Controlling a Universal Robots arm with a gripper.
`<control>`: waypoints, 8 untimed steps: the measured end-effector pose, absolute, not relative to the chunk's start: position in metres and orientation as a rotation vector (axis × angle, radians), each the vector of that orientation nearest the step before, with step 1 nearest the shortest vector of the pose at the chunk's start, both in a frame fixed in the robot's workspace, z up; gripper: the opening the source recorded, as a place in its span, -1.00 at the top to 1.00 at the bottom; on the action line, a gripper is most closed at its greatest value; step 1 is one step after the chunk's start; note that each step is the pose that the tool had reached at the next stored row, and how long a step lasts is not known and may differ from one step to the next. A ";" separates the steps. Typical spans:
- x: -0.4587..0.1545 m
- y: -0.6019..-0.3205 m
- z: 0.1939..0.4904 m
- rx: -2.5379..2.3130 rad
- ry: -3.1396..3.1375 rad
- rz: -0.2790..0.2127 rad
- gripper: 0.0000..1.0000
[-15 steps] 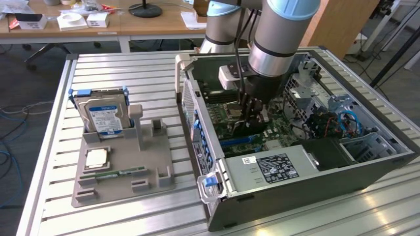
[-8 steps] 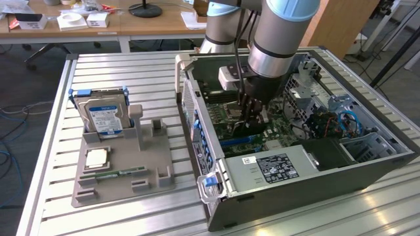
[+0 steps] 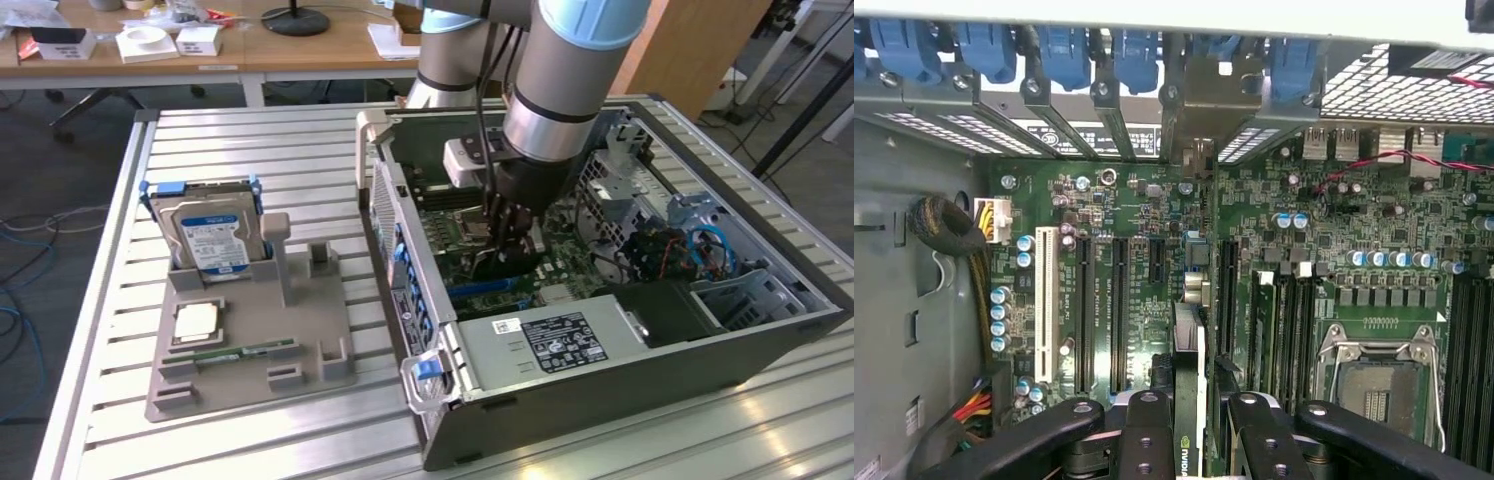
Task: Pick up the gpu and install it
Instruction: 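Insert the gpu into the slot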
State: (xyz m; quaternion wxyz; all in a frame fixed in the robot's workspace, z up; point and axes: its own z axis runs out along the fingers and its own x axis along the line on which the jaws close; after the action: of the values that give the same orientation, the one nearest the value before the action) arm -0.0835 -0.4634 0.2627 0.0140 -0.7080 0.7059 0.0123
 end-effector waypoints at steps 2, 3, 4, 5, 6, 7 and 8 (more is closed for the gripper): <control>-0.083 -0.463 0.261 -2.205 2.198 0.038 0.48; -0.083 -0.463 0.261 -2.205 2.198 0.038 0.48; -0.083 -0.463 0.260 -2.205 2.198 0.038 0.48; -0.084 -0.463 0.260 -2.205 2.198 0.038 0.48; -0.084 -0.463 0.259 -2.205 2.198 0.038 0.48; -0.084 -0.463 0.259 -2.205 2.198 0.038 0.48; -0.084 -0.463 0.259 -2.205 2.198 0.038 0.48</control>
State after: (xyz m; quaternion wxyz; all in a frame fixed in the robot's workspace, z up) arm -0.0835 -0.4634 0.2594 0.0138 -0.7081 0.7059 0.0122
